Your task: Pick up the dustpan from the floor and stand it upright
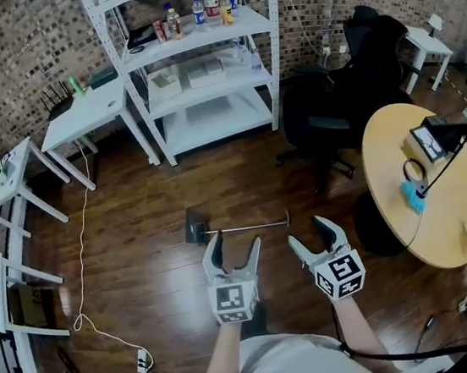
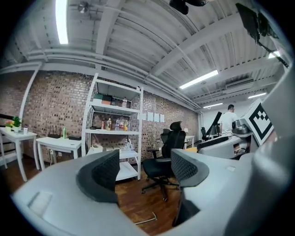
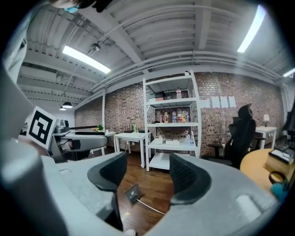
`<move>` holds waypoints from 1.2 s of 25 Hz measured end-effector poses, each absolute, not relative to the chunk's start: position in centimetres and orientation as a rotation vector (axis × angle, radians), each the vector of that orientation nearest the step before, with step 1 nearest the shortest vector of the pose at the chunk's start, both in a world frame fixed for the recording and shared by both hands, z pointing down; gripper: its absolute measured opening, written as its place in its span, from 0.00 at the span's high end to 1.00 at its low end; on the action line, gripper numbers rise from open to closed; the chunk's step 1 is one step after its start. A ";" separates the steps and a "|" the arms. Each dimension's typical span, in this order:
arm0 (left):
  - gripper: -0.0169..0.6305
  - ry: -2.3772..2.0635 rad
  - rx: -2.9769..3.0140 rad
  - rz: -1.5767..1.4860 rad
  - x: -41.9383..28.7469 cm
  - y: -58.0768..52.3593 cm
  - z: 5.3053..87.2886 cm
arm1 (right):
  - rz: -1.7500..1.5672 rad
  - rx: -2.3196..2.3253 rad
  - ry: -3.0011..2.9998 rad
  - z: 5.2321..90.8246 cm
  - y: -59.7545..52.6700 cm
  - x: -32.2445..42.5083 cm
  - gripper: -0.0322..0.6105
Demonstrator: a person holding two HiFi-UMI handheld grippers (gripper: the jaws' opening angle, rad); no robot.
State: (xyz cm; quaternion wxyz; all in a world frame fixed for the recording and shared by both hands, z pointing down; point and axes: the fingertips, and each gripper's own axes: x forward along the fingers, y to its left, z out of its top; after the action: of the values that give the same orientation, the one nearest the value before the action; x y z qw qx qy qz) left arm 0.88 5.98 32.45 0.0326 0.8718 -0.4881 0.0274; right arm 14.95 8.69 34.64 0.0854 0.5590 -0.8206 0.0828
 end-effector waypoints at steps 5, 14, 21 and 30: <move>0.50 -1.390 2.741 0.142 -0.3 -4.5 32.6 | 0.286 1.638 -2.383 35.7 -1.3 13.0 0.52; 0.47 -1.175 2.576 0.329 0.6 -12.8 44.0 | 0.707 1.426 -2.198 49.2 -6.3 11.2 0.52; 0.47 -1.068 2.417 0.533 3.4 -15.5 56.2 | 0.758 1.222 -2.092 61.0 -10.4 14.0 0.57; 0.51 -0.970 2.277 0.746 7.7 -20.5 76.4 | 0.786 0.924 -2.000 82.8 -16.6 19.8 0.62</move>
State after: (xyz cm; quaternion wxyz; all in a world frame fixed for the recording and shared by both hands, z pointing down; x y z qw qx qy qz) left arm 7.67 -20.49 76.40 0.2745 0.8469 -0.3609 0.2776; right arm 19.80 -16.63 82.77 0.3905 0.3636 -0.7871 0.3095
